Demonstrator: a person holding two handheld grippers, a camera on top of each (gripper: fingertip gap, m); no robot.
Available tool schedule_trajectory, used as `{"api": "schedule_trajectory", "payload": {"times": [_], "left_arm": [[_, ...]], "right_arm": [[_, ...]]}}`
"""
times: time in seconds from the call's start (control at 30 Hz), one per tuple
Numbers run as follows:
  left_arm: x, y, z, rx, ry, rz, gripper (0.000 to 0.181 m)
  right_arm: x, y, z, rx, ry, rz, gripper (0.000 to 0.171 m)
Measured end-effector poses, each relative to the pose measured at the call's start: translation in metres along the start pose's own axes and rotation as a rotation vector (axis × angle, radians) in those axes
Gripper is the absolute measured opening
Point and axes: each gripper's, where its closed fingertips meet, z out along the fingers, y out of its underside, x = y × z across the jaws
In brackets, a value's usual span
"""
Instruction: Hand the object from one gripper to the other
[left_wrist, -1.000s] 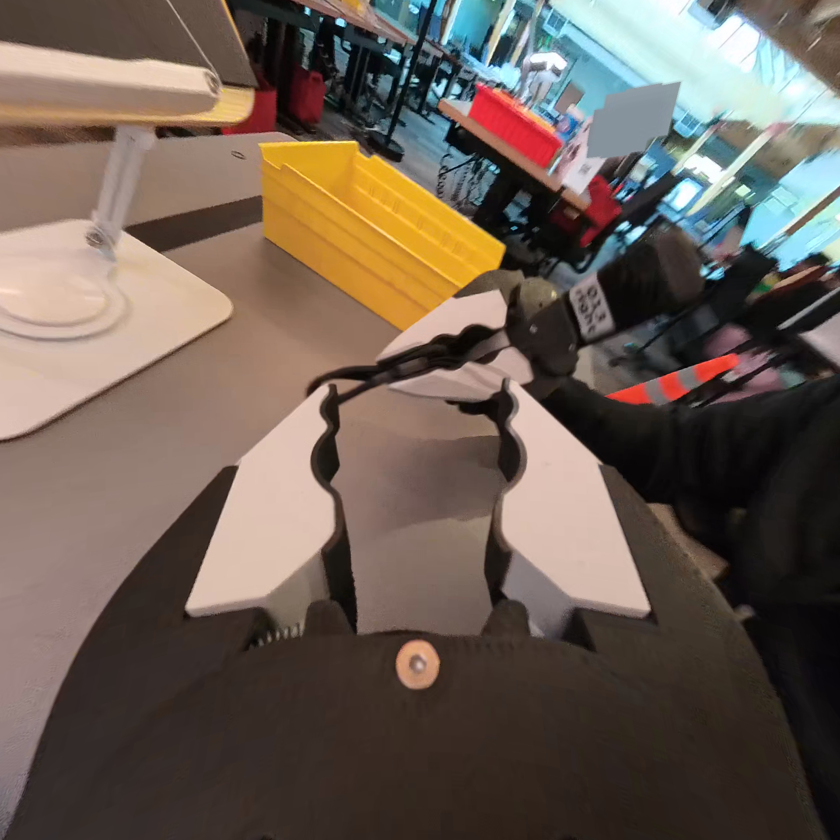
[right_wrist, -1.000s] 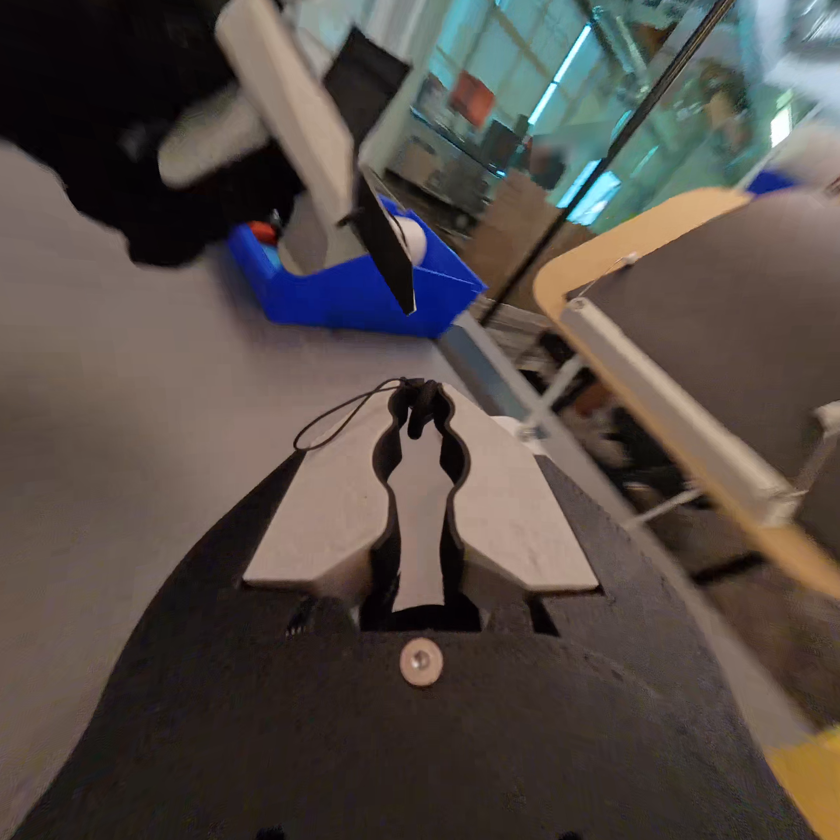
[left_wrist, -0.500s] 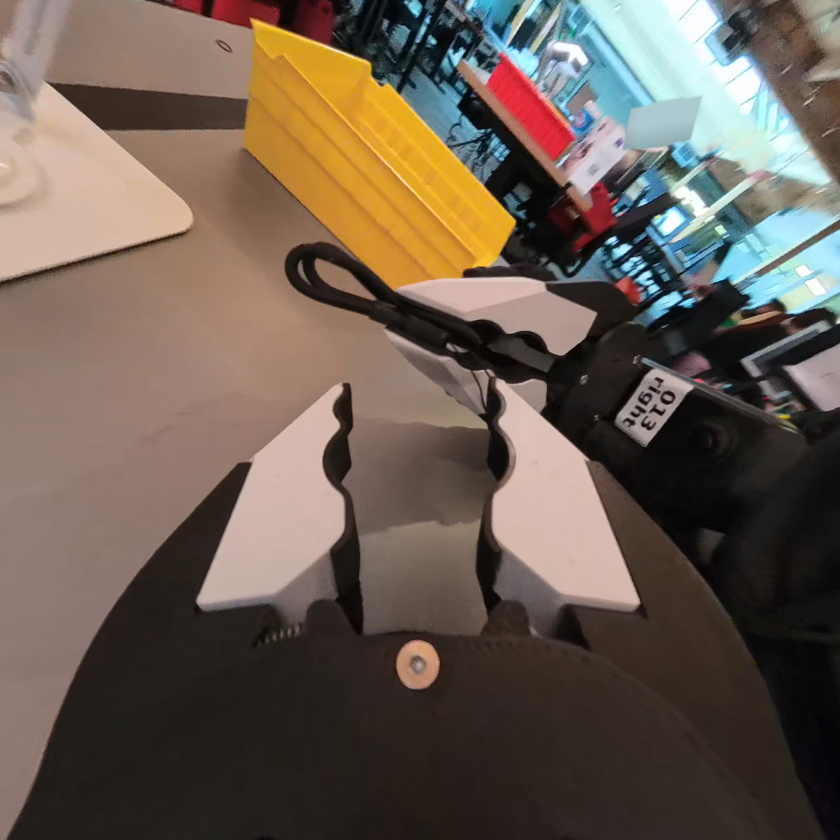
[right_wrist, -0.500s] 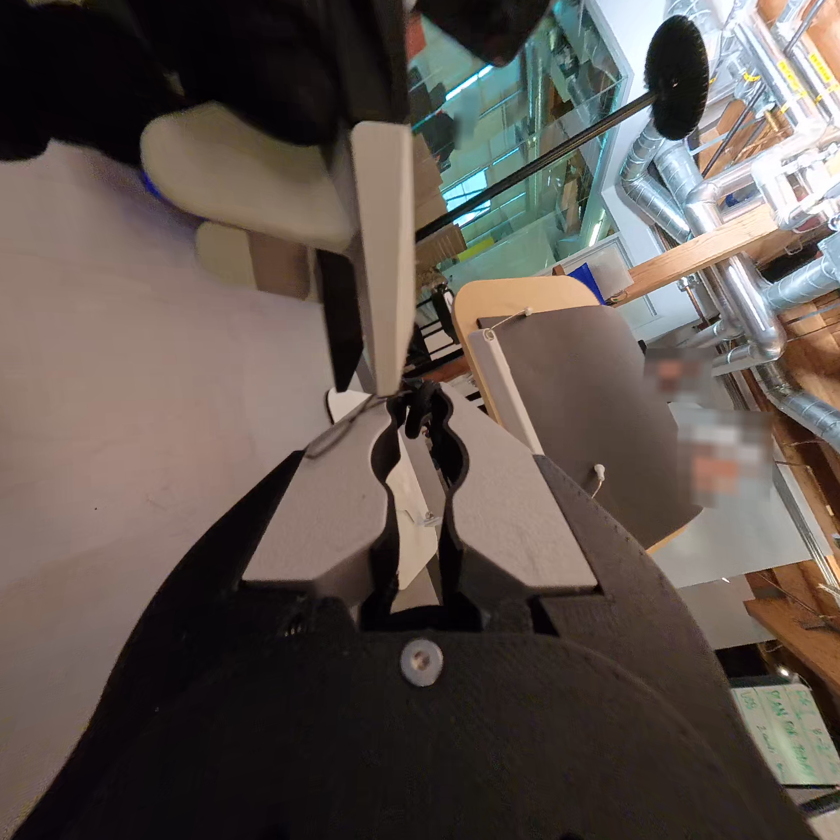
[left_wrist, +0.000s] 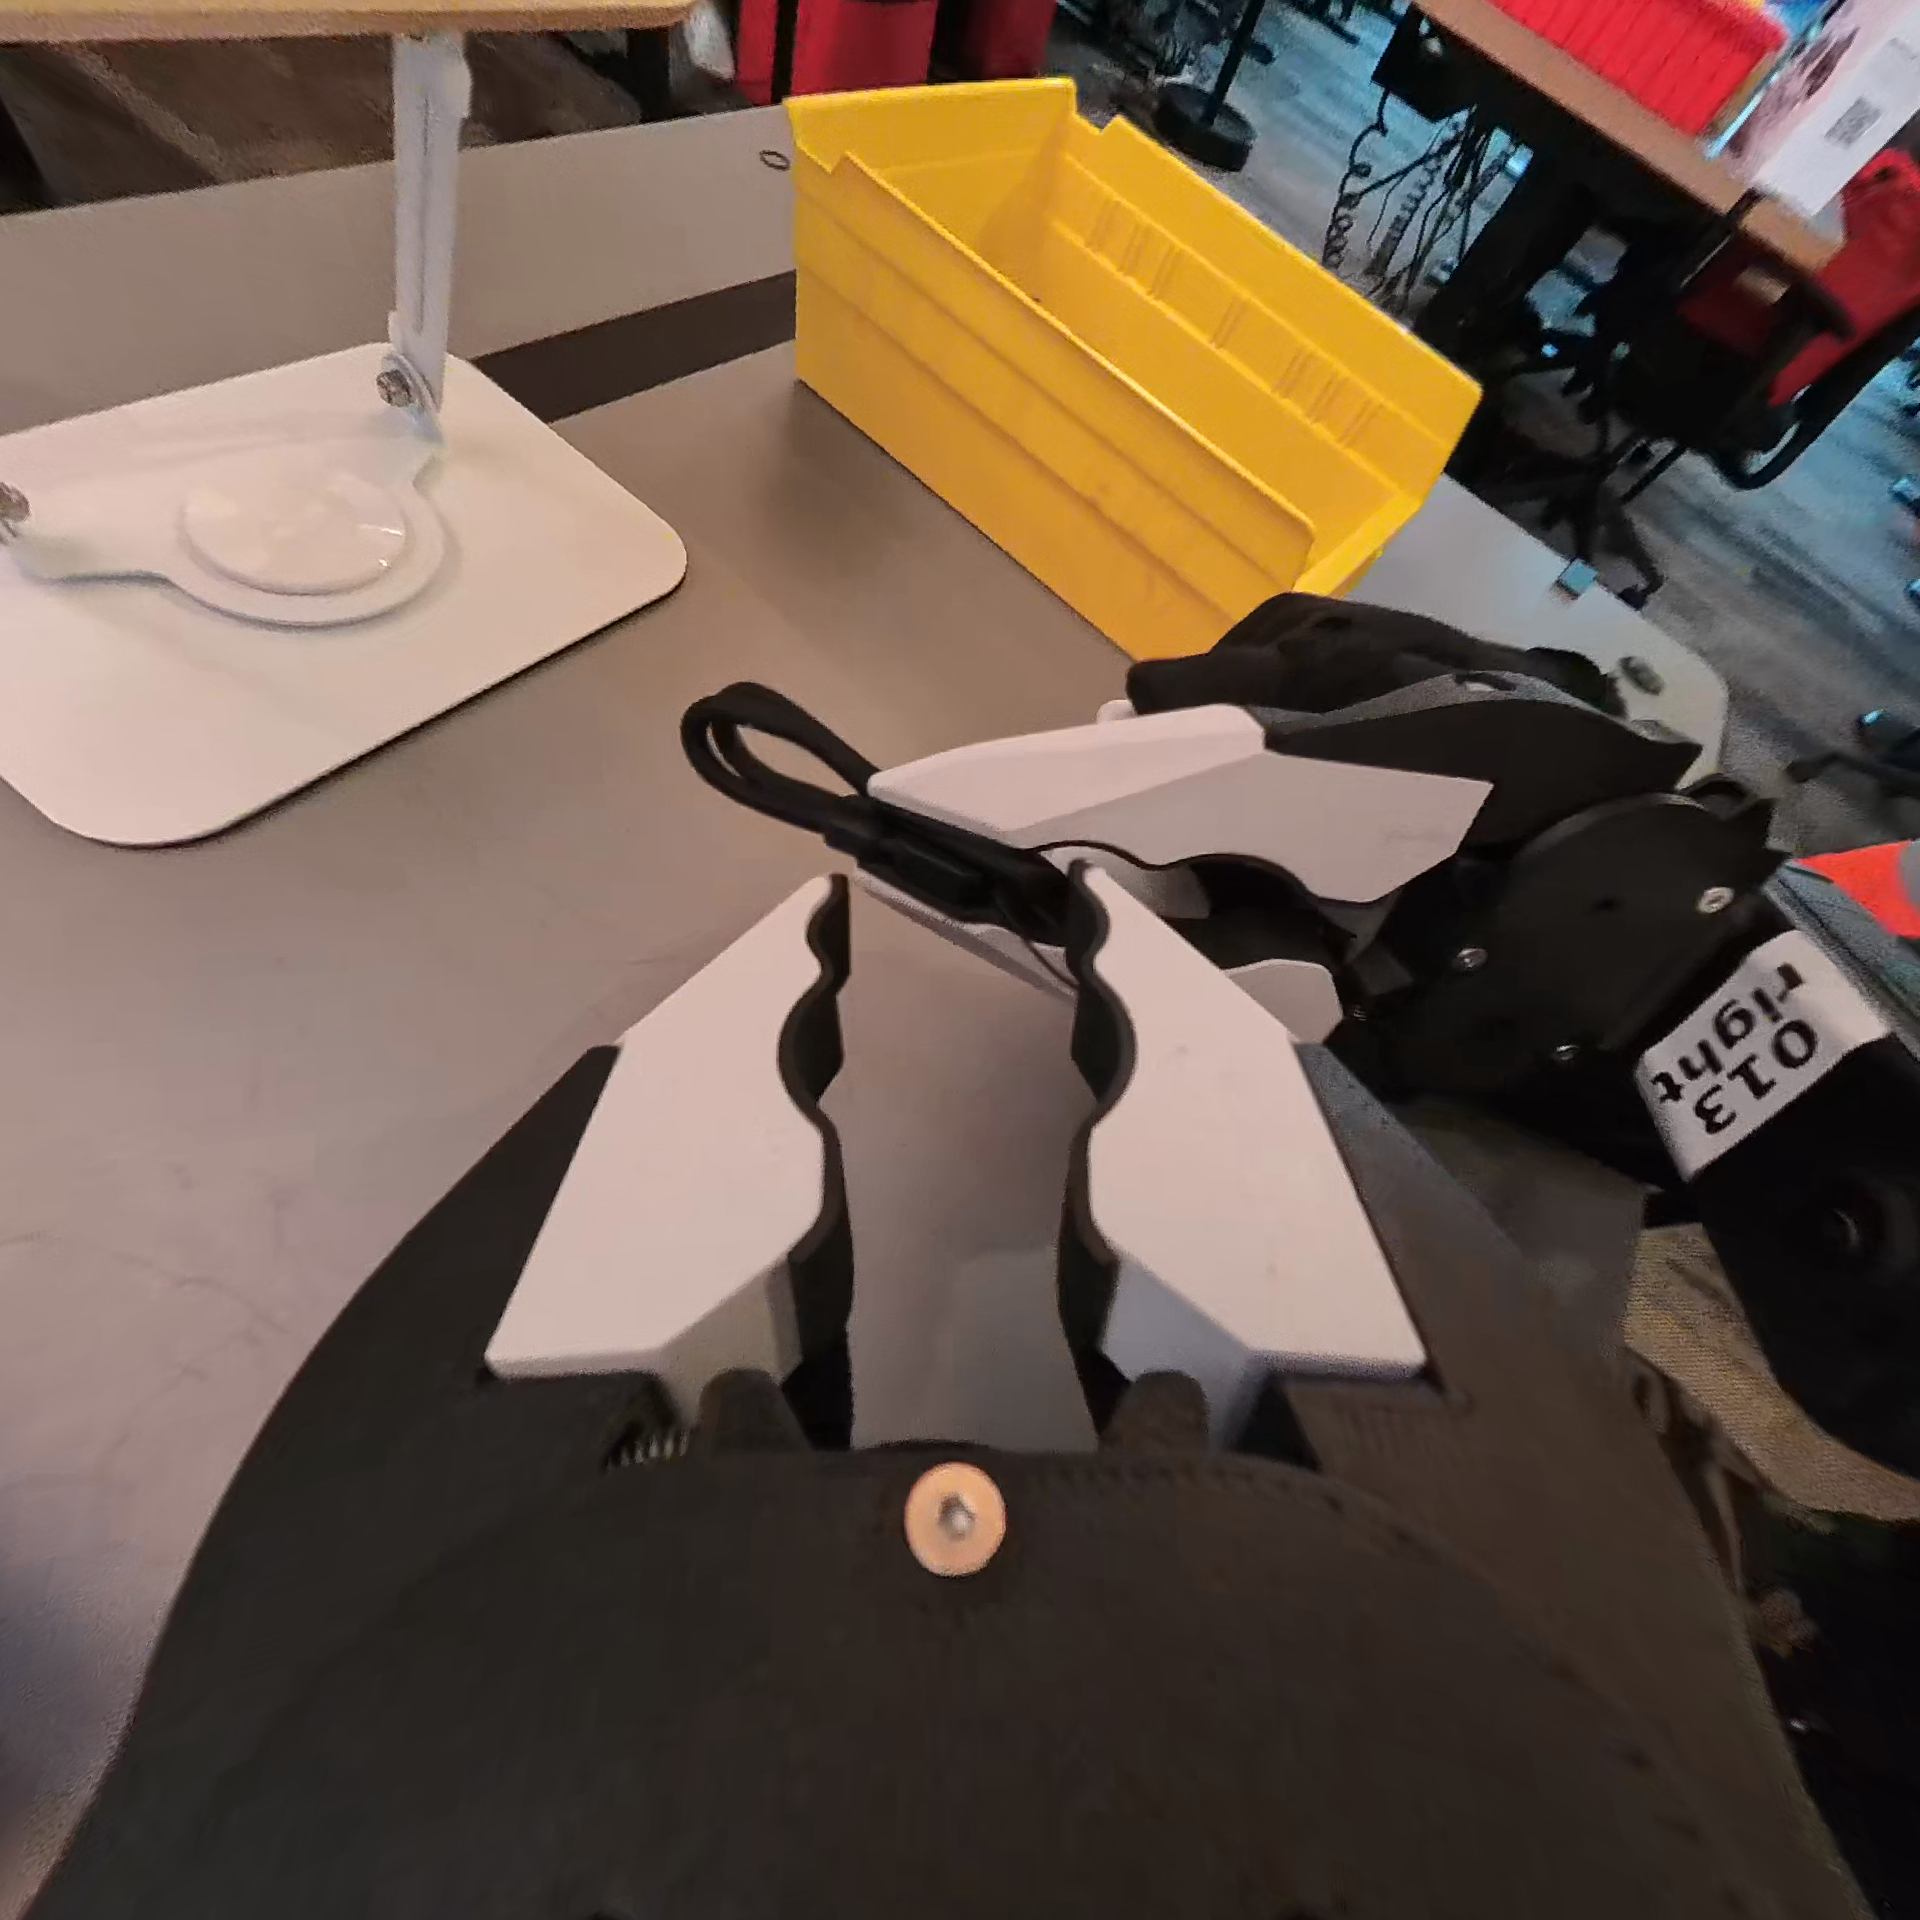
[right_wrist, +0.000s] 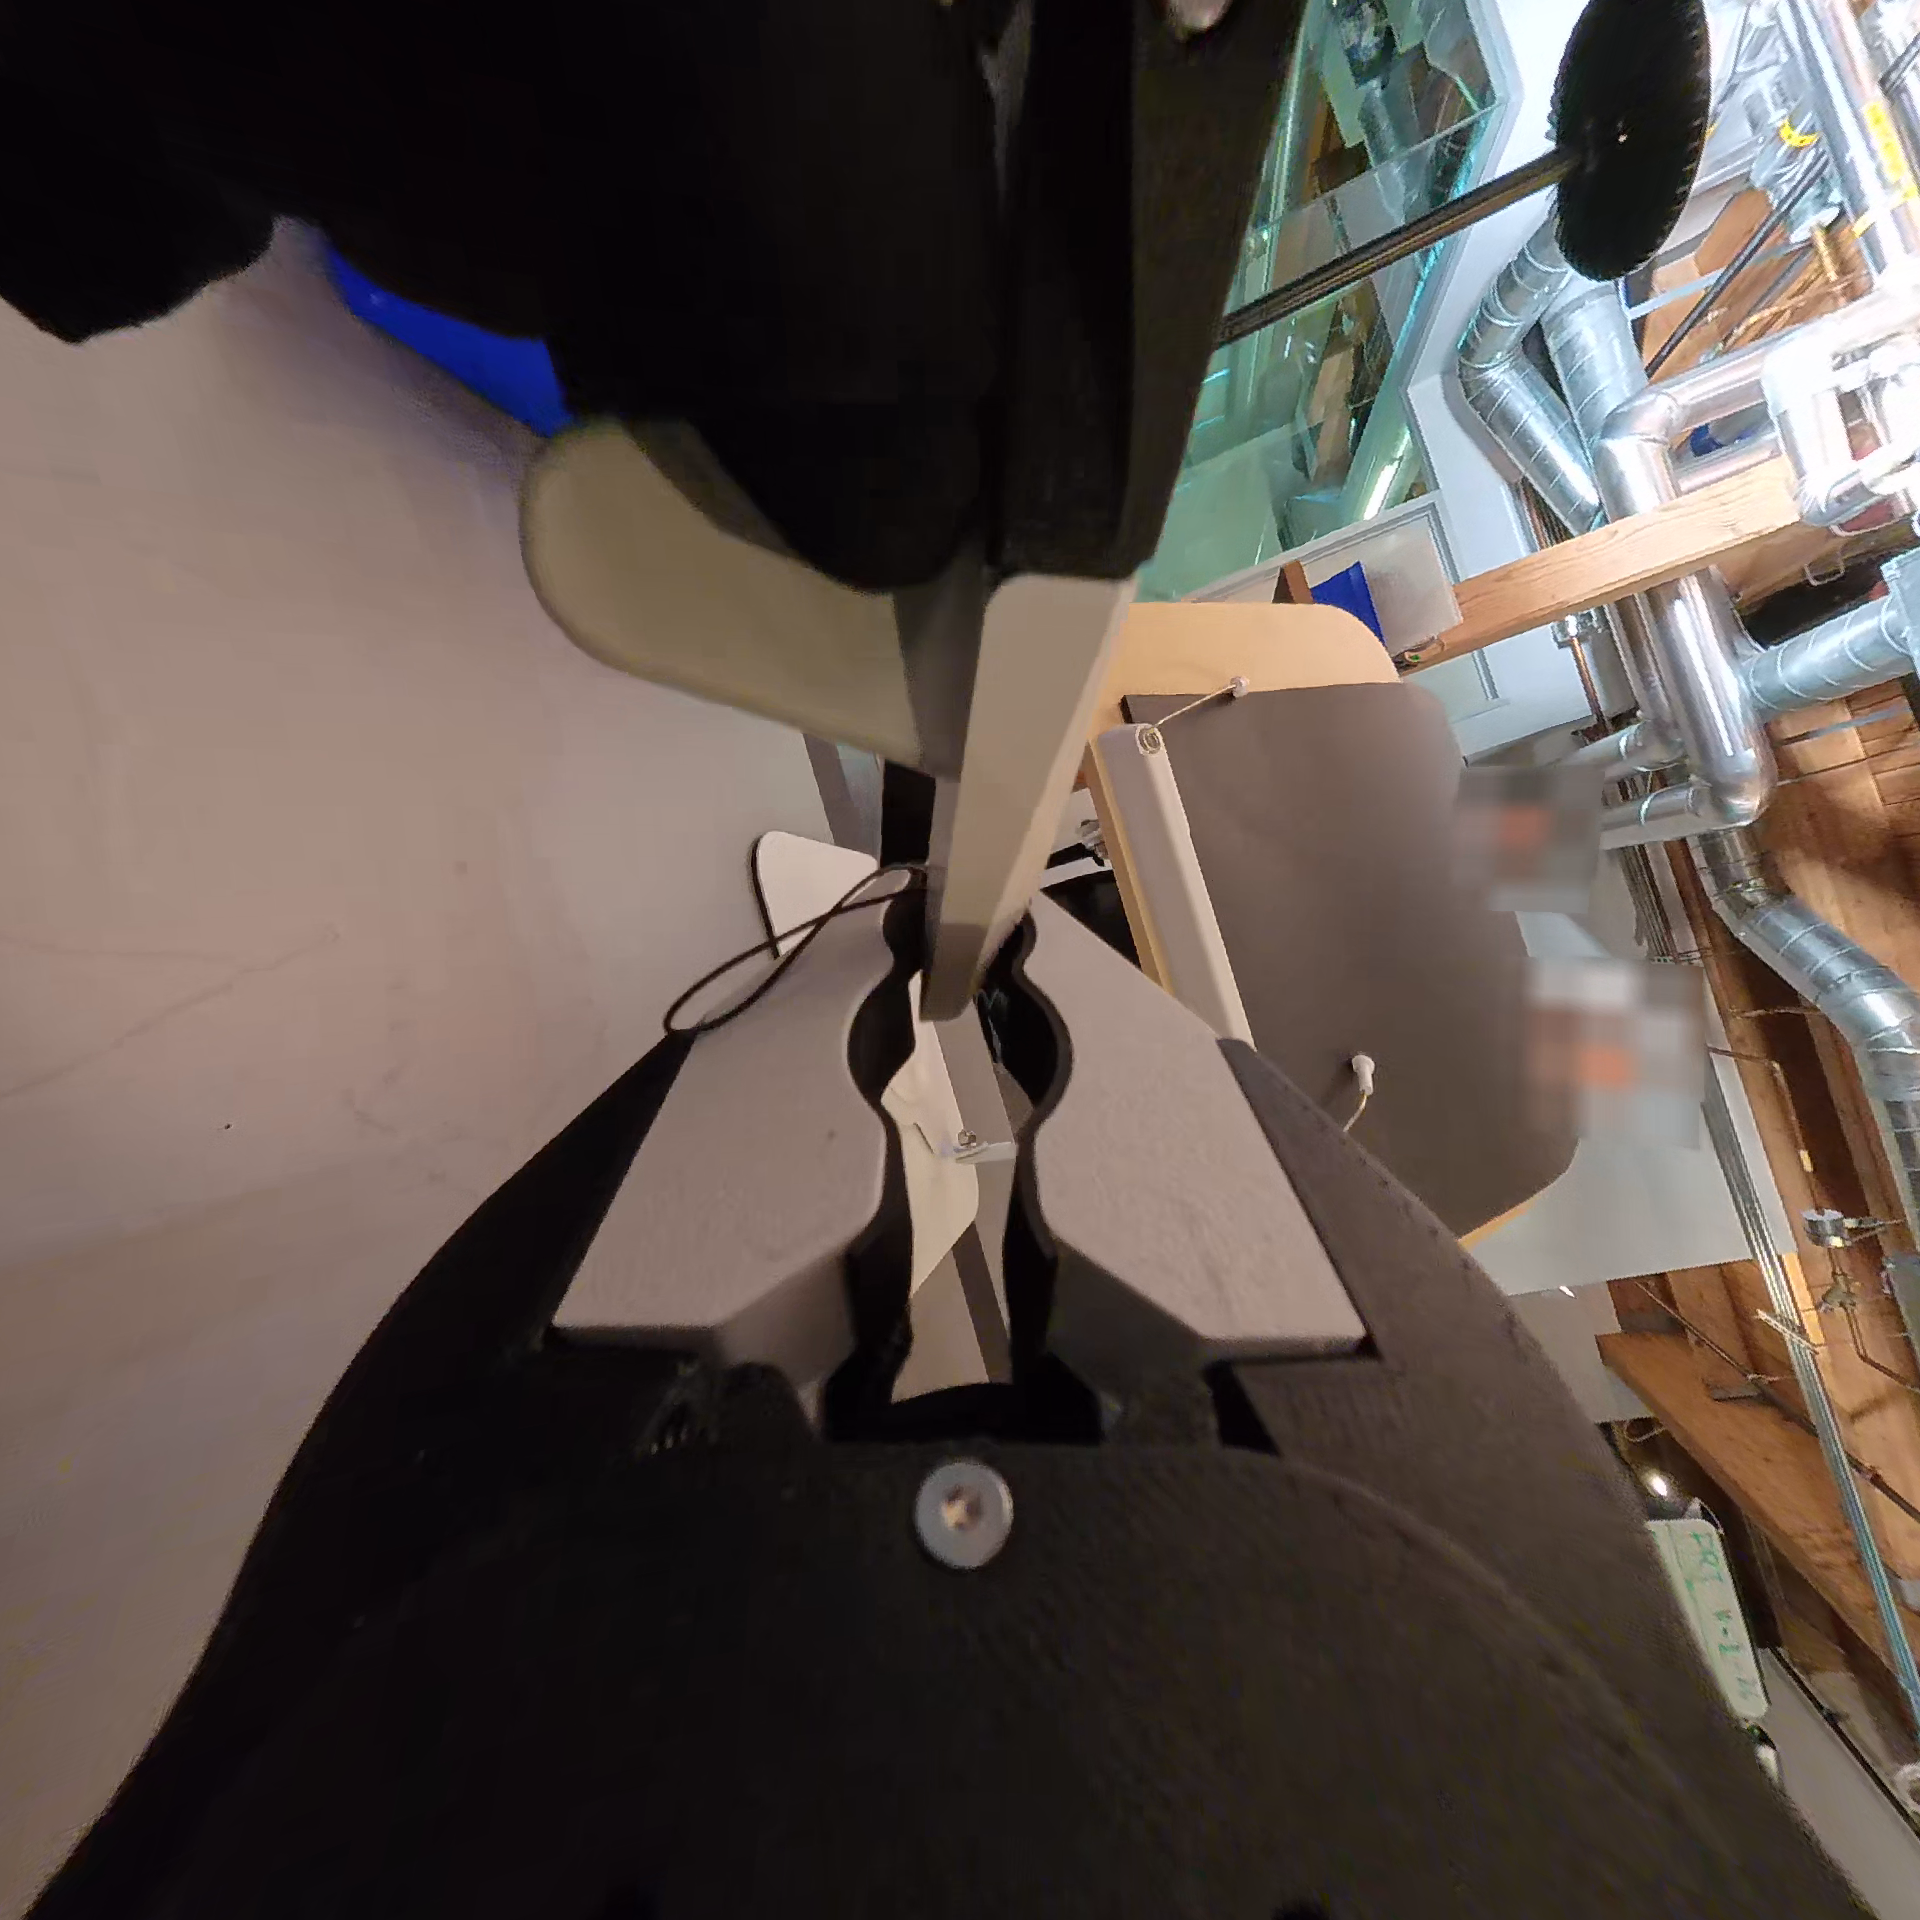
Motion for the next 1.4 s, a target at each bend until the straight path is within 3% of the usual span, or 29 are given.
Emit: {"api": "schedule_trajectory", "payload": {"times": [0.27,0.53,0.73,0.93,1.17,1.4], "left_arm": [[-0.009,-0.002,0.005,0.006,-0.159,0.125,0.031],[-0.013,-0.006,0.007,0.066,-0.196,0.139,0.028],[-0.013,-0.011,0.007,0.088,-0.324,0.292,0.016],[-0.015,-0.010,0.008,0.088,-0.305,0.267,0.013],[-0.025,-0.022,-0.007,0.140,-0.303,0.245,0.013],[-0.029,-0.033,-0.025,0.244,-0.151,0.093,0.013]], "right_arm": [[-0.001,0.005,0.004,-0.062,0.010,0.031,0.009],[0.000,0.009,0.006,-0.117,0.024,0.101,0.009],[0.000,0.015,0.006,-0.141,0.008,0.151,0.009],[-0.001,0.016,0.007,-0.133,0.003,0.160,0.009],[0.000,0.018,0.007,-0.119,-0.004,0.194,0.021],[0.001,0.014,0.006,-0.055,-0.016,0.272,0.029]]}}
